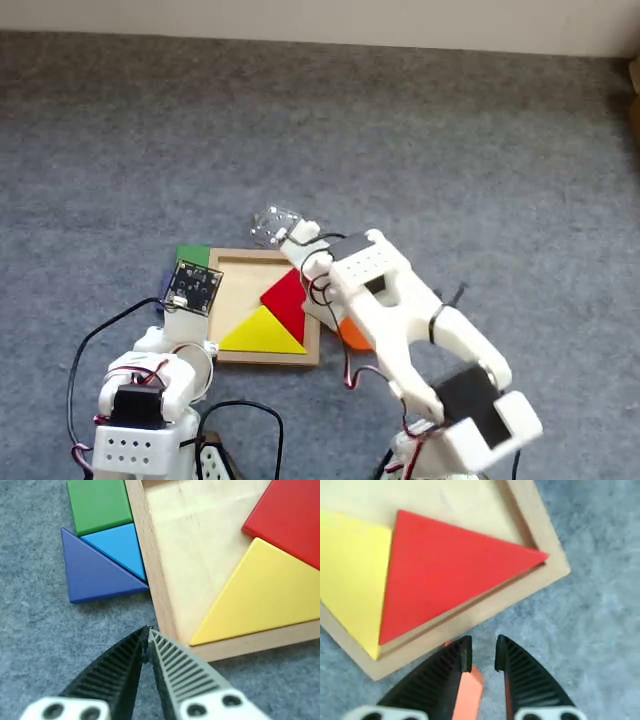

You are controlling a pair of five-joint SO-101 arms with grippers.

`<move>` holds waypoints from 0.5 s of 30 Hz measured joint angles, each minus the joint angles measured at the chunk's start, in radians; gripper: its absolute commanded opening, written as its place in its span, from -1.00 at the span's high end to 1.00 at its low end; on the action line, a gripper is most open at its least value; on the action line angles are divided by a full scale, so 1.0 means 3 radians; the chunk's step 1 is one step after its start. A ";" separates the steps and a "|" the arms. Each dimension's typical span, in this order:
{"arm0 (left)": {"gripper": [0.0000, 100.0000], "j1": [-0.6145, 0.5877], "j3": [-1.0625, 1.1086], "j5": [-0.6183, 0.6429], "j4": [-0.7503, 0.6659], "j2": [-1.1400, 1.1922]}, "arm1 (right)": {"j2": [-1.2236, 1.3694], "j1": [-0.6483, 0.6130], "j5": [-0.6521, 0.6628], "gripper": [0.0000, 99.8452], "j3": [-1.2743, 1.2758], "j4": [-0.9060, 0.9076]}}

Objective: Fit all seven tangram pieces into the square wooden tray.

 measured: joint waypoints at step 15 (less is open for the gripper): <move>0.99 0.0000 0.0000 0.0000 0.0000 0.0000 | -0.0240 -0.0077 -0.0506 0.82 0.0005 -0.0583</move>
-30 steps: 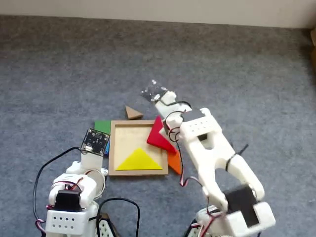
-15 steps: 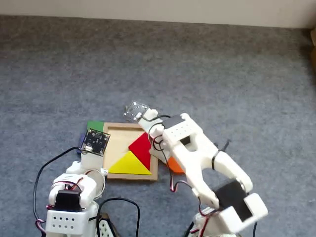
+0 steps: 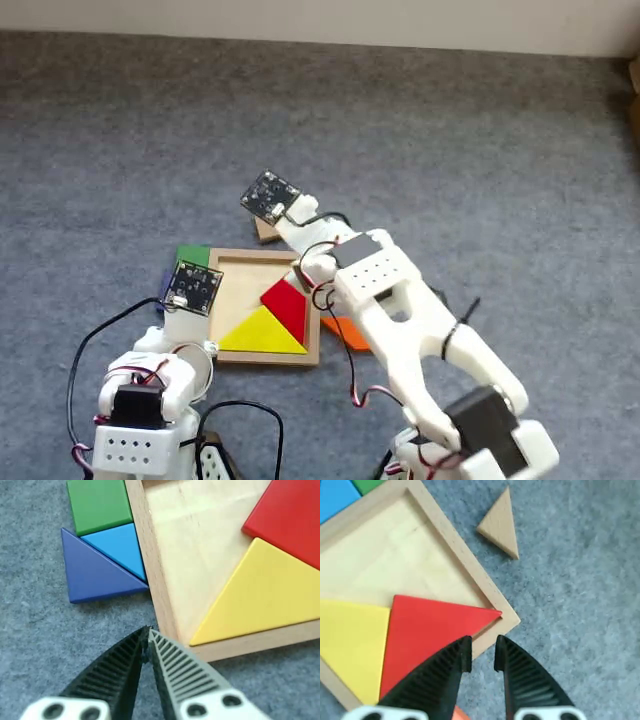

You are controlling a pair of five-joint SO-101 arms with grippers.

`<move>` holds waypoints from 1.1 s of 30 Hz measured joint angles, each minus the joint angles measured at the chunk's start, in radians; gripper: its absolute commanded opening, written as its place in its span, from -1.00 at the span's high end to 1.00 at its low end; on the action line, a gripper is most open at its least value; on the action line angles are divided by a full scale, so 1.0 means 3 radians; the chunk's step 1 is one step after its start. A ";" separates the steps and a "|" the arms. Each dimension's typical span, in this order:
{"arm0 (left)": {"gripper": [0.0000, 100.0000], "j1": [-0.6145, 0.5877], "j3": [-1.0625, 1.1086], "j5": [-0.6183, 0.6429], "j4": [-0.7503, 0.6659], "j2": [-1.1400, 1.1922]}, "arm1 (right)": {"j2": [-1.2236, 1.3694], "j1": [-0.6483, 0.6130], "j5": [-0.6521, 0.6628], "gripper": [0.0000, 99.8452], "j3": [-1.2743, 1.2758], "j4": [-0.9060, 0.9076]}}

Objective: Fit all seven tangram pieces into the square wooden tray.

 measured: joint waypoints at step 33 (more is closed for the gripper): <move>0.99 0.0000 0.0000 0.0000 0.0000 0.0000 | -0.1187 0.0215 -0.0005 0.69 0.0721 0.0890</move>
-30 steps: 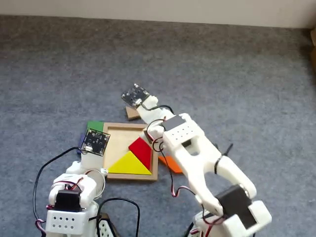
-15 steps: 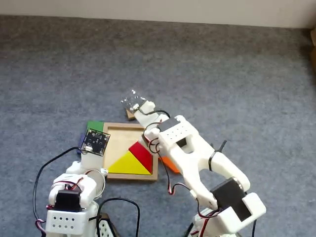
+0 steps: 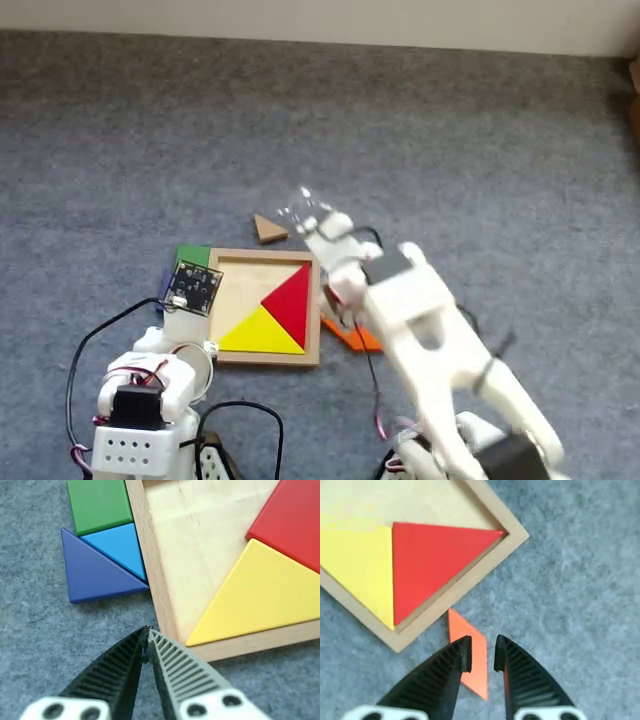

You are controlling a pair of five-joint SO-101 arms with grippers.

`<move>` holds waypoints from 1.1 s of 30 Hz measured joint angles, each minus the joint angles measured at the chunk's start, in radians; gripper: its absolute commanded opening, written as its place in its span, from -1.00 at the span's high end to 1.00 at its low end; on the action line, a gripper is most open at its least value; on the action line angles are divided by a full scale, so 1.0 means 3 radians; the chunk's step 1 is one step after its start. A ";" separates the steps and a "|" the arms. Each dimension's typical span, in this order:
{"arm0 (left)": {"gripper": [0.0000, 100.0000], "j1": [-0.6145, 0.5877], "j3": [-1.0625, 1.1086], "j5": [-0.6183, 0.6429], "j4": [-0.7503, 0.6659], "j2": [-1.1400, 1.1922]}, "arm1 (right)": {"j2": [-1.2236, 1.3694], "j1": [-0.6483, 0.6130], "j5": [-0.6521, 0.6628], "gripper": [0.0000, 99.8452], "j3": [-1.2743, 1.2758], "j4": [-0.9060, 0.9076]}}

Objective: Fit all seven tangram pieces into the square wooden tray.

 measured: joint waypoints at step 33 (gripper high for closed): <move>0.99 0.0000 0.0000 0.0000 0.0000 0.0000 | 0.0706 -0.0133 -0.0133 0.94 0.0609 -0.0634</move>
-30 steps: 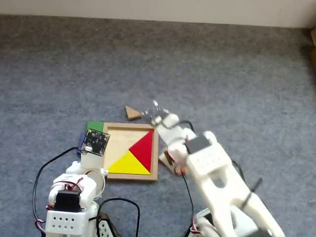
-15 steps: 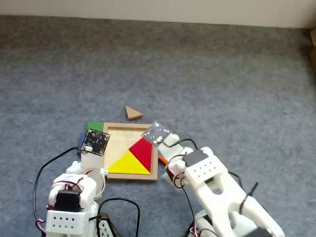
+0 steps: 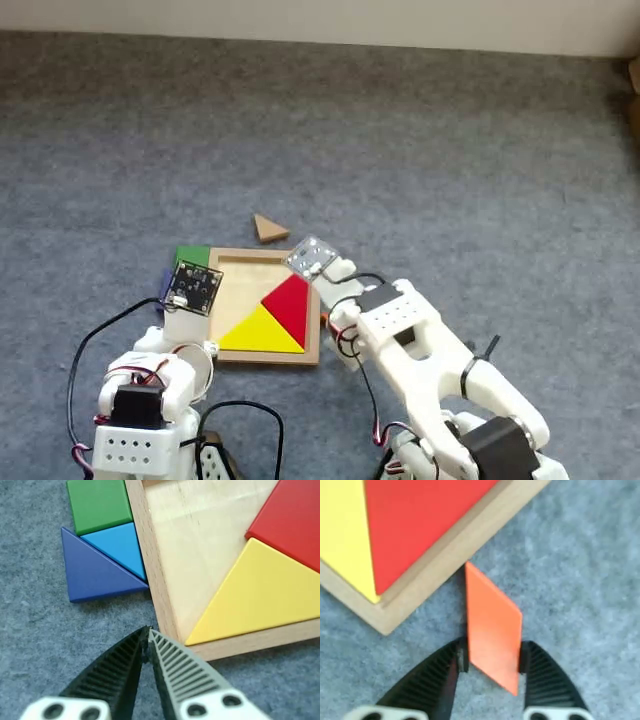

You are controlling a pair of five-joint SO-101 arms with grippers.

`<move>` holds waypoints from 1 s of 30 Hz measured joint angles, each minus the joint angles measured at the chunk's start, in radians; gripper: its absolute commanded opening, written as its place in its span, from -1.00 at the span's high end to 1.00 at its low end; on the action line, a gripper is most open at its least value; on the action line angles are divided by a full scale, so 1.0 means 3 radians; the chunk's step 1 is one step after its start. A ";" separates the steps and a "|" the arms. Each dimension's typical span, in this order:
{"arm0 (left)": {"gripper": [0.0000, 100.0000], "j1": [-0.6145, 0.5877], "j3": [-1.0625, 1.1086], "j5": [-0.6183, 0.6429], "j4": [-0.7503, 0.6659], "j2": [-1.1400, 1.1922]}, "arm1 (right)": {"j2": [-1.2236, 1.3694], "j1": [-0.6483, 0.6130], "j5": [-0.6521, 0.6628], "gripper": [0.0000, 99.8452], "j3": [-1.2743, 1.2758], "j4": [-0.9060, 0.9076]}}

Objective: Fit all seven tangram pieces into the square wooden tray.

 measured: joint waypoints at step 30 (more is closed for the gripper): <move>0.99 0.0000 0.0000 0.0000 0.0000 0.0000 | -0.0317 -0.0036 0.1166 0.98 -0.1074 0.0271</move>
